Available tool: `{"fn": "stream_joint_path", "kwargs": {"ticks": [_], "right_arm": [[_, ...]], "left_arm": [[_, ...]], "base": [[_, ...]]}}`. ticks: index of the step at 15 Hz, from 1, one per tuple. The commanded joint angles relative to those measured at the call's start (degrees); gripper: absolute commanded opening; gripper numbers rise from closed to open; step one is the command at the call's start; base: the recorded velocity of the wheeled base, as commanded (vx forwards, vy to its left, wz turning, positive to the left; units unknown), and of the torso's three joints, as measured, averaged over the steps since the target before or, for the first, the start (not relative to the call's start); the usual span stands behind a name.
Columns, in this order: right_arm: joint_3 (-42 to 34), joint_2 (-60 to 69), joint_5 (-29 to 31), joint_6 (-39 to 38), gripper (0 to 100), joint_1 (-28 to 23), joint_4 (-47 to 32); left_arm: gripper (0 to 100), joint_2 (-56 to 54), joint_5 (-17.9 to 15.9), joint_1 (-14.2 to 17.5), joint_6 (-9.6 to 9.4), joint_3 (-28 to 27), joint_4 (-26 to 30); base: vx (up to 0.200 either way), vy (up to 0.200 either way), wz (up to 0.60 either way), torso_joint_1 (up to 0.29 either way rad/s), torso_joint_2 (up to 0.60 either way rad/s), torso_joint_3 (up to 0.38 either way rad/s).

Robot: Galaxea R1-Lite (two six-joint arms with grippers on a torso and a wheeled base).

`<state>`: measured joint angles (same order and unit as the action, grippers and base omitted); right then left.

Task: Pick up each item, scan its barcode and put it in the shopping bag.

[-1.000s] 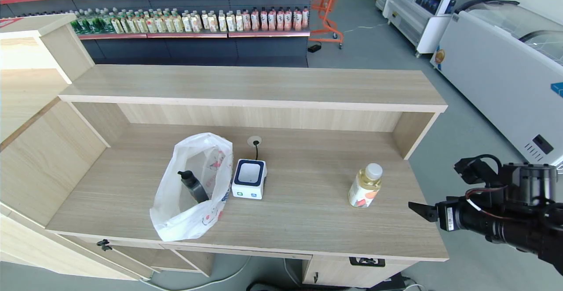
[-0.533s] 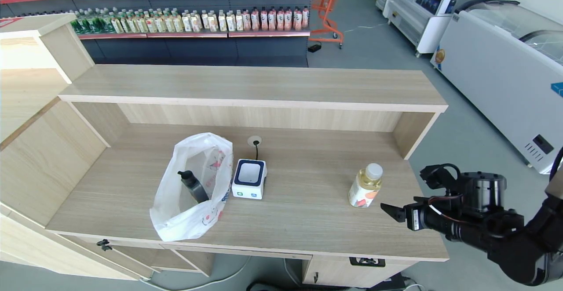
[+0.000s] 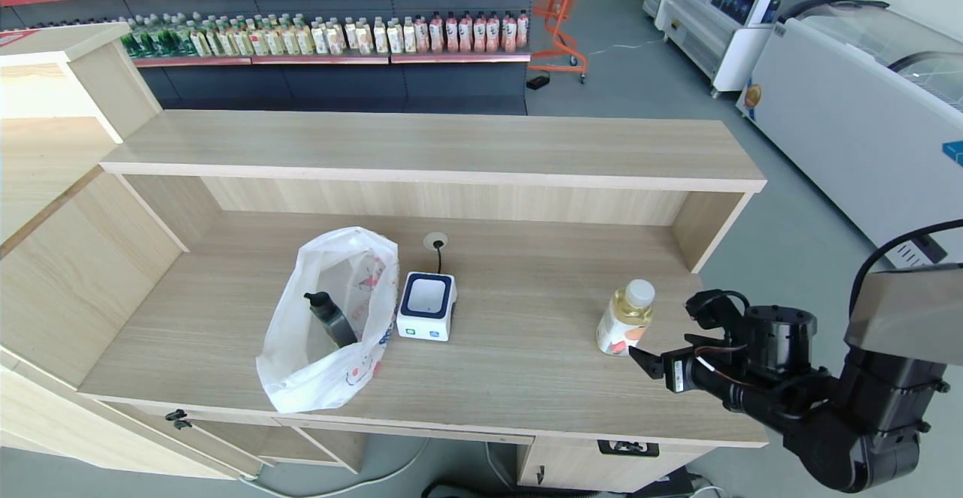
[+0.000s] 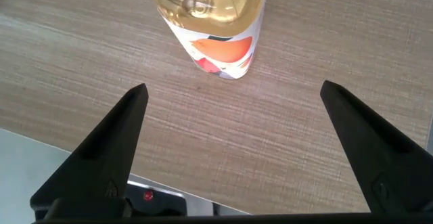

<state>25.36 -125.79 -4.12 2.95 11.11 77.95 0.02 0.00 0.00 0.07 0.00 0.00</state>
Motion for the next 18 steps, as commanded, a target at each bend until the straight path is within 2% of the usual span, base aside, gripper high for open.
{"fn": "stream_joint_path", "kwargs": {"ticks": [1, 10, 18], "right_arm": [[0.92, -3.49, -0.01, -0.75, 100, 0.06, 1.51], [13.75, -11.49, -0.01, -1.10, 100, 4.01, 3.00], [24.21, -16.15, -0.01, 2.24, 100, 5.95, 2.56]], "left_arm": [[100, -0.02, 0.00, 0.00, 0.01, 0.00, 0.00], [100, -0.02, 0.00, 0.00, 0.01, 0.00, 0.00], [100, -0.02, 0.00, 0.00, 0.01, 0.00, 0.00]], "base": [[0.000, 0.000, 0.00, 0.000, 0.00, 0.000], [0.000, 0.000, 0.00, 0.000, 0.00, 0.000], [0.000, 0.000, 0.00, 0.000, 0.00, 0.000]]}}
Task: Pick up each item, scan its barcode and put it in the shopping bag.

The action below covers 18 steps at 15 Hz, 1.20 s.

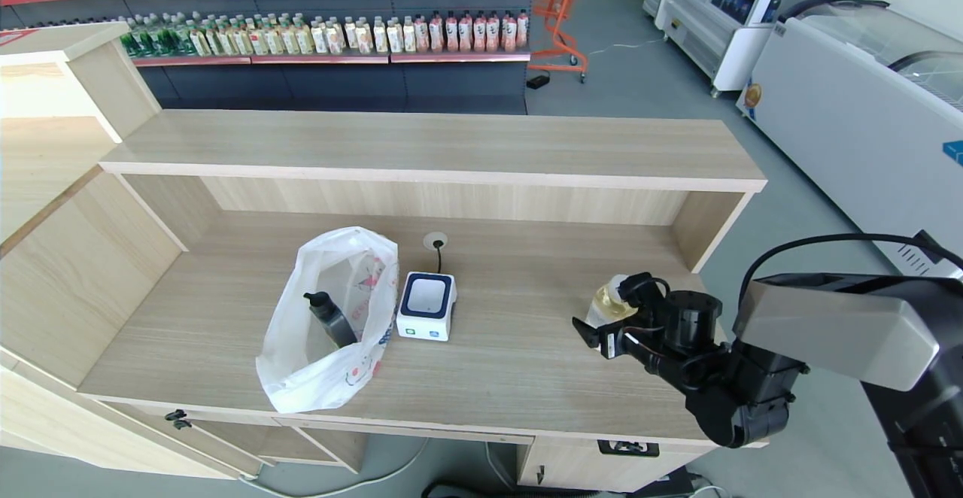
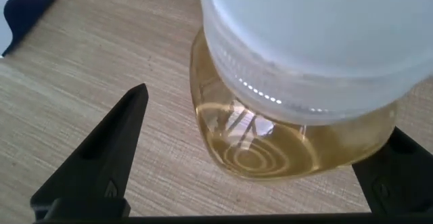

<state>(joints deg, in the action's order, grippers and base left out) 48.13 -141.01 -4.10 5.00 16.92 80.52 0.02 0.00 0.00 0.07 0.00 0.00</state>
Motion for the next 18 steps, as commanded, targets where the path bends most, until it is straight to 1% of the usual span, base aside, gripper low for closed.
{"fn": "stream_joint_path", "kwargs": {"ticks": [1, 3, 6, 9, 15, 16, 18], "right_arm": [[2.14, -1.11, -0.03, 1.33, 100, 0.13, -0.01], [3.81, -1.64, -0.47, 3.09, 100, 0.13, -0.10], [6.01, -2.69, -0.47, 3.62, 100, 0.13, -1.42], [6.36, -3.31, -0.39, 6.43, 100, 0.13, -2.82], [6.72, -4.19, -0.39, 8.62, 100, 0.31, -1.33], [6.98, -4.27, -0.39, 8.54, 0, 0.31, -1.33], [7.42, -4.36, -0.12, 8.71, 0, 0.31, -1.42]], "left_arm": [[100, -0.02, 0.00, 0.00, 0.01, 0.00, 0.00], [100, -0.02, 0.00, 0.00, 0.01, 0.00, 0.00], [100, -0.02, 0.00, 0.00, 0.01, 0.00, 0.00], [100, -0.02, 0.00, 0.00, 0.01, 0.00, 0.00], [100, -0.02, 0.00, 0.00, 0.01, 0.00, 0.00], [100, -0.02, 0.00, 0.00, 0.01, 0.00, 0.00], [100, -0.02, 0.00, 0.00, 0.01, 0.00, 0.00]], "base": [[0.000, 0.000, 0.00, 0.000, 0.00, 0.000], [0.000, 0.000, 0.00, 0.000, 0.00, 0.000], [0.000, 0.000, 0.00, 0.000, 0.00, 0.000], [0.000, 0.000, 0.00, 0.000, 0.00, 0.000], [0.000, 0.000, 0.00, 0.000, 0.00, 0.000], [0.000, 0.000, 0.00, 0.000, 0.00, 0.000], [0.000, 0.000, 0.00, 0.000, 0.00, 0.000]]}}
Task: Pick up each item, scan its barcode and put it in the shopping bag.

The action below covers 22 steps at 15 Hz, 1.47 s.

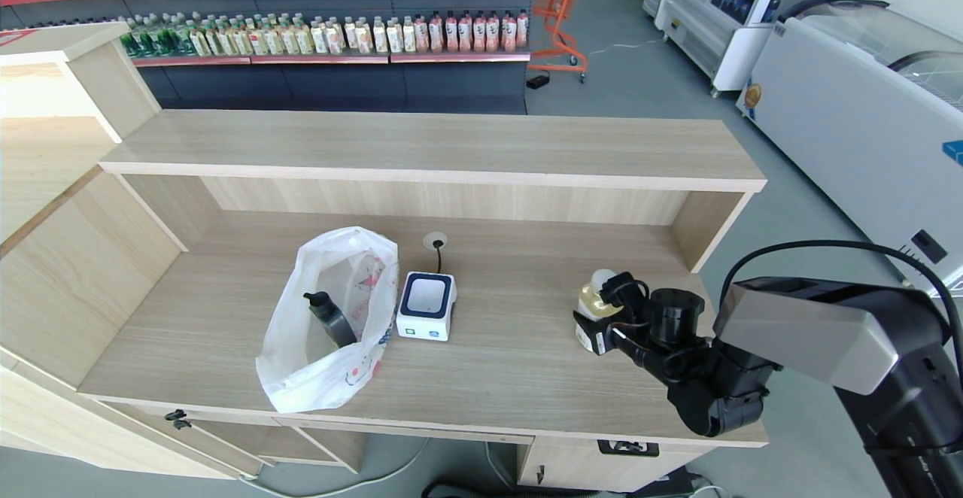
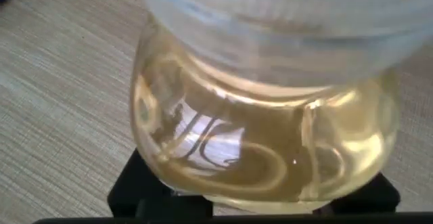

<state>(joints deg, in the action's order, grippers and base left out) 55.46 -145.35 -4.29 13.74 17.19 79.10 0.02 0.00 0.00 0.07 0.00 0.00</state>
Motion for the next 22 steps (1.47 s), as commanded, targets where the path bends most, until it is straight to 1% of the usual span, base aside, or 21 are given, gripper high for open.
{"fn": "stream_joint_path", "kwargs": {"ticks": [1, 8, 9, 11, 13, 14, 15, 16, 17, 18, 20, 21, 22], "right_arm": [[0.27, -0.02, 0.07, 0.15, 0, 0.04, 0.00], [-0.17, 1.21, -0.81, -0.20, 0, -0.75, -0.35], [1.85, 2.53, -0.28, -1.17, 0, -0.75, -2.46], [2.55, 9.82, -0.37, -10.93, 0, -0.67, -9.58], [1.50, 16.59, -0.89, -19.63, 0, -0.14, -13.19], [-0.96, 21.51, -4.94, -24.55, 0, 0.30, -15.30], [-4.30, 25.73, -11.79, -27.71, 0, 0.48, -16.00], [-7.99, 29.51, -18.30, -29.82, 0, 0.65, -16.18], [-10.81, 32.06, -23.48, -30.09, 0, 1.27, -16.18], [-12.48, 33.90, -26.03, -30.26, 0, 2.59, -16.18], [-14.76, 36.54, -29.02, -30.44, 0, 5.84, -16.35], [-15.38, 37.24, -30.16, -30.44, 0, 6.89, -16.35], [-16.26, 38.12, -30.78, -30.44, 0, 9.18, -16.35]], "left_arm": [[100, -0.02, 0.00, 0.00, 0.01, 0.00, 0.00], [100, -0.02, 0.00, 0.00, 0.01, 0.00, 0.00], [100, -0.02, 0.00, 0.00, 0.01, 0.00, 0.00], [100, -0.02, 0.00, 0.00, 0.01, 0.00, 0.00], [100, -0.02, 0.00, 0.00, 0.01, 0.00, 0.00], [100, -0.02, 0.00, 0.00, 0.01, 0.00, 0.00], [100, -0.02, 0.00, 0.00, 0.01, 0.00, 0.00], [100, -0.02, 0.00, 0.00, 0.01, 0.00, 0.00], [100, -0.02, 0.00, 0.00, 0.01, 0.00, 0.00], [100, -0.02, 0.00, 0.00, 0.01, 0.00, 0.00], [100, -0.02, 0.00, 0.00, 0.01, 0.00, 0.00], [100, -0.02, 0.00, 0.00, 0.01, 0.00, 0.00], [100, -0.02, 0.00, 0.00, 0.01, 0.00, 0.00]], "base": [[0.000, 0.000, 0.00, 0.000, 0.00, 0.000], [0.000, 0.000, 0.00, 0.000, 0.00, 0.000], [0.000, 0.000, 0.00, 0.000, 0.00, 0.000], [0.000, 0.000, 0.00, 0.000, 0.00, 0.000], [0.000, 0.000, 0.00, 0.000, 0.00, 0.000], [0.000, 0.000, 0.00, 0.000, 0.00, 0.000], [0.000, 0.000, 0.00, 0.000, 0.00, 0.000], [0.000, 0.000, 0.00, 0.000, 0.00, 0.000], [0.000, 0.000, 0.00, 0.000, 0.00, 0.000], [0.000, 0.000, 0.00, 0.000, 0.00, 0.000], [0.000, 0.000, 0.00, 0.000, 0.00, 0.000], [0.000, 0.000, 0.00, 0.000, 0.00, 0.000], [0.000, 0.000, 0.00, 0.000, 0.00, 0.000]]}}
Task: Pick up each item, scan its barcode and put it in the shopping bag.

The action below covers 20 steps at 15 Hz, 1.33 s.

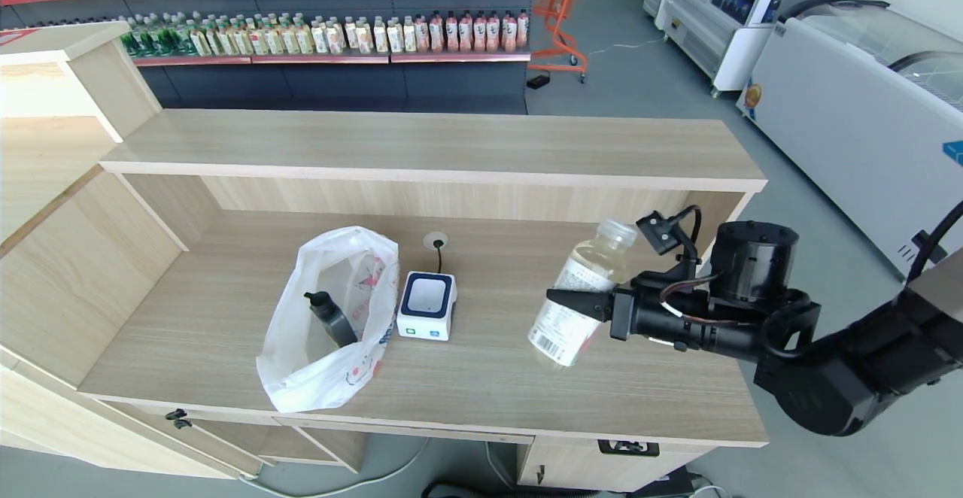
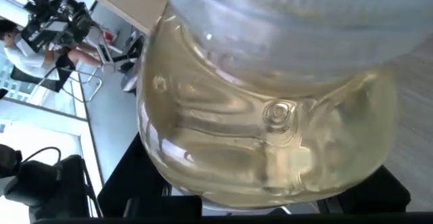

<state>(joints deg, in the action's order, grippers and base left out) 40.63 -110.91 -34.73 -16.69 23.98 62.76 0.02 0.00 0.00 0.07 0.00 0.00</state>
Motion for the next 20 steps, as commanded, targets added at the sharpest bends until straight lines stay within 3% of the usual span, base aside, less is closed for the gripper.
{"fn": "stream_joint_path", "kwargs": {"ticks": [1, 7, 11, 20], "right_arm": [[-2.05, 4.30, -0.43, -0.01, 0, 4.23, 0.08], [-2.05, 5.79, -0.34, -0.19, 0, 11.44, 0.00], [-0.55, 6.23, 1.24, 0.52, 0, 12.14, -5.63], [-0.55, 5.88, 2.56, 3.07, 0, 15.13, -5.19]], "left_arm": [[100, -0.02, 0.00, 0.00, 0.01, 0.00, 0.00], [100, -0.02, 0.00, 0.00, 0.01, 0.00, 0.00], [100, -0.02, 0.00, 0.00, 0.01, 0.00, 0.00], [100, -0.02, 0.00, 0.00, 0.01, 0.00, 0.00]], "base": [[0.000, 0.000, 0.00, 0.000, 0.00, 0.000], [0.000, 0.000, 0.00, 0.000, 0.00, 0.000], [0.000, 0.000, 0.00, 0.000, 0.00, 0.000], [0.000, 0.000, 0.00, 0.000, 0.00, 0.000]]}}
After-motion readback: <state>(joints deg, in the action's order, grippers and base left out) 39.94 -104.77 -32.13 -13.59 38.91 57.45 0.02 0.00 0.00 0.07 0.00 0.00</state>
